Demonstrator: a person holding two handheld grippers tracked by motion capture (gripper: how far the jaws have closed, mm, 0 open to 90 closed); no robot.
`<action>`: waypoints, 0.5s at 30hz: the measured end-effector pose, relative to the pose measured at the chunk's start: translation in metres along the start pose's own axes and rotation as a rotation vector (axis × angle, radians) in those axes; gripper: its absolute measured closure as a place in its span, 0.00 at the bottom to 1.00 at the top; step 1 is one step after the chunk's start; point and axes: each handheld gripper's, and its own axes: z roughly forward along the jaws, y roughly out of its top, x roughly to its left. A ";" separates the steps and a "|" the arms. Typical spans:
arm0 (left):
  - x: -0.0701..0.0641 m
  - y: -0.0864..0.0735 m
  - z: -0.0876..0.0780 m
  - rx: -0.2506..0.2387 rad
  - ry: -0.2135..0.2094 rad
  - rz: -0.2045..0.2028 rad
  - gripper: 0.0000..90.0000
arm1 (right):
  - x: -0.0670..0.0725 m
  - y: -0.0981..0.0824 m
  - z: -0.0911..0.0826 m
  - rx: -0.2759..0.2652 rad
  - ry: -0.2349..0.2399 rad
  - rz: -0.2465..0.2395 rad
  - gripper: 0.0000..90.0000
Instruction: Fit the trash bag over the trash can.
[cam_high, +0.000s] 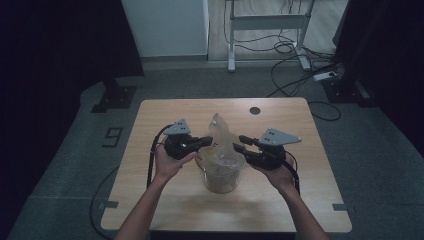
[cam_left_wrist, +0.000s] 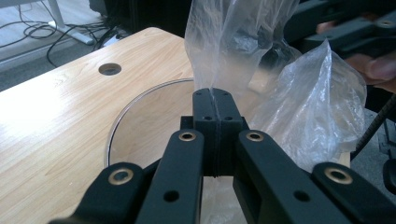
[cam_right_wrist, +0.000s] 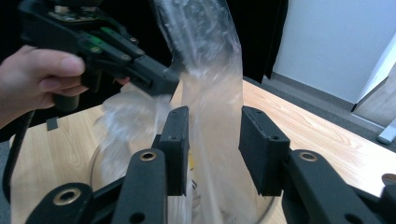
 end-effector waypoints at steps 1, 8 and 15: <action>0.000 0.000 0.000 -0.001 0.000 0.000 1.00 | -0.001 0.002 0.004 0.007 0.003 0.003 0.73; 0.004 -0.002 -0.009 -0.005 0.004 -0.021 1.00 | -0.002 0.001 0.015 0.029 0.053 0.023 0.99; 0.011 -0.009 -0.017 -0.020 0.018 -0.045 1.00 | -0.019 -0.012 0.009 0.035 -0.008 0.102 1.00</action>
